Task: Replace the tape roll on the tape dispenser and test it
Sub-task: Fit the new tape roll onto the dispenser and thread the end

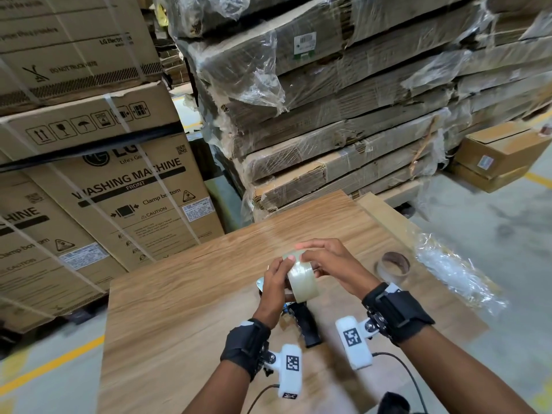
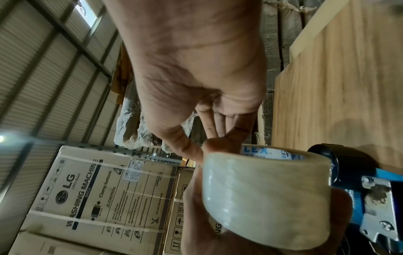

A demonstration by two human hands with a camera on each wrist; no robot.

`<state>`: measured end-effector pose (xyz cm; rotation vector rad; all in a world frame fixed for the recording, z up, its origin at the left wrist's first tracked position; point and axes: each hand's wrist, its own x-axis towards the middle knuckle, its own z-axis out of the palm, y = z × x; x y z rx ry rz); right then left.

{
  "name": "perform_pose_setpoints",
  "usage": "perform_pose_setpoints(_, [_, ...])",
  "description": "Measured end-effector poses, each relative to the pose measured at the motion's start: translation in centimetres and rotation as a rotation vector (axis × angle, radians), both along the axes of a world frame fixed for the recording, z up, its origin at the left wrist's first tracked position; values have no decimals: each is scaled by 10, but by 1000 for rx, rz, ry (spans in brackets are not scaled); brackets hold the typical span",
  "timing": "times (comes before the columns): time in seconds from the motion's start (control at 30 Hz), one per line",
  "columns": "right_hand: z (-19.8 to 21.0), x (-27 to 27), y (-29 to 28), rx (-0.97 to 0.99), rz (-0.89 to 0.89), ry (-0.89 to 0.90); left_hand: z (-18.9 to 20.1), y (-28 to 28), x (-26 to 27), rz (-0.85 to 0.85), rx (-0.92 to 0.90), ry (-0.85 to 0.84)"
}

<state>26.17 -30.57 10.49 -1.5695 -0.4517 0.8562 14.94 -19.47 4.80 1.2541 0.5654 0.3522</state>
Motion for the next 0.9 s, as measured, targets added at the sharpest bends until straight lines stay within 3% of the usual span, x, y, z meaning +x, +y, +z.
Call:
perform_pose_setpoints(0.27, [-2, -2, -1, 99, -76, 36, 1, 6, -6, -112, -81, -78])
perform_pose_setpoints(0.47, [-3, -3, 3, 137, -143, -11, 0, 6, -8, -89, -45, -154])
perform_pose_setpoints(0.73, [1, -4, -1, 106, 40, -69, 4, 11, -5, 9, -41, -52])
perform_pose_setpoints(0.9, [-5, -1, 2, 102, -34, -5, 5, 9, -5, 3, -27, 20])
